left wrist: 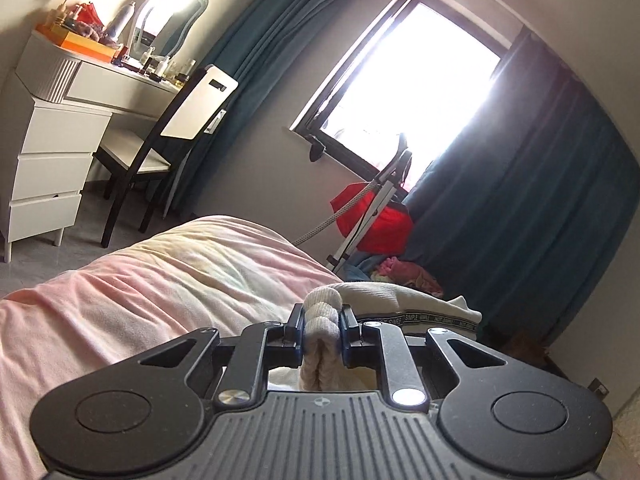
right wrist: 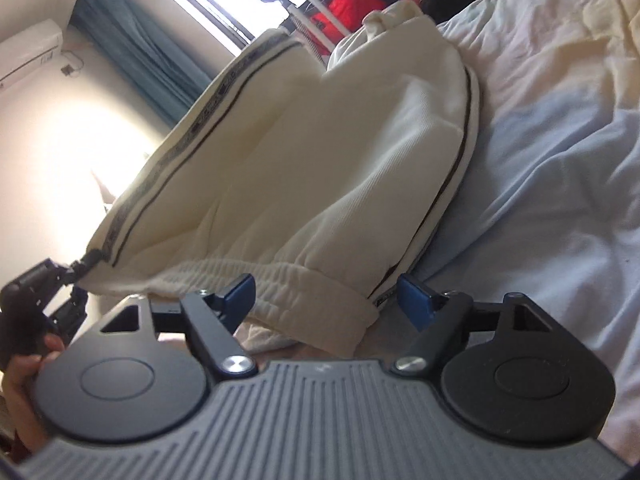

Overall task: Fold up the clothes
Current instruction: 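Grasp one cuff with the left gripper while the right gripper grasps the other cuff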

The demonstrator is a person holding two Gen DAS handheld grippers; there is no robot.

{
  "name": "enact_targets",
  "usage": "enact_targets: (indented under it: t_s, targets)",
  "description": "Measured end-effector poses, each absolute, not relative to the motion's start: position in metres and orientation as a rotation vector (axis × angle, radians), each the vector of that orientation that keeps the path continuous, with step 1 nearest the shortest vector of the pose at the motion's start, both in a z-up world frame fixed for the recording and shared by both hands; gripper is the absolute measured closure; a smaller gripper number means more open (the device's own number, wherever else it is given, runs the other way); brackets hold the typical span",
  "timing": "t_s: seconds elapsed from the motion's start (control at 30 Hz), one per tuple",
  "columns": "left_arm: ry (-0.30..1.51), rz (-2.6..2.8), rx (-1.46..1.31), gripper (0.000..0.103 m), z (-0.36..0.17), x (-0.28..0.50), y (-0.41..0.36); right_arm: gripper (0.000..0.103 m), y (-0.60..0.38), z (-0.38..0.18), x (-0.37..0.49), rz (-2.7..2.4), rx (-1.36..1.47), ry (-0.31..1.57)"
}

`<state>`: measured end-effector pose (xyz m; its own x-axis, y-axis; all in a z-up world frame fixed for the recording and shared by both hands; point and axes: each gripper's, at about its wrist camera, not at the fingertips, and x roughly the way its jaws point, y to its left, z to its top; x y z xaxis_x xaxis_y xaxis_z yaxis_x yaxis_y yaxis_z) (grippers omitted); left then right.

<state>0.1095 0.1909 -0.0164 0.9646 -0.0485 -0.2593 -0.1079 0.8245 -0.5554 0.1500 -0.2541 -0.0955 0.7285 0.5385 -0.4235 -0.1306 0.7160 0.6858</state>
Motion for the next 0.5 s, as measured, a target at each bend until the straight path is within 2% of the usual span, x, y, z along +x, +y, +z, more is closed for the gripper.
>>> enact_targets:
  t_s: [0.17,0.27,0.33,0.4,0.5]
  targets:
    - [0.303,0.041,-0.598,0.085,-0.026,0.124,0.192,0.022,-0.239,-0.119,0.170,0.445,0.680,0.705]
    - [0.336,0.033,-0.587,0.085,-0.031,0.132,0.191,0.040,-0.236,-0.112,0.164,0.447,0.639,0.697]
    - [0.358,0.028,-0.579,0.084,-0.035,0.137,0.190,0.058,-0.236,-0.100,0.155,0.441,0.623,0.685]
    - [0.381,0.022,-0.572,0.084,-0.038,0.143,0.189,0.068,-0.236,-0.079,0.146,0.414,0.557,0.650]
    - [0.440,-0.014,-0.568,0.083,-0.042,0.148,0.186,0.074,-0.236,-0.043,0.125,0.363,0.421,0.571]
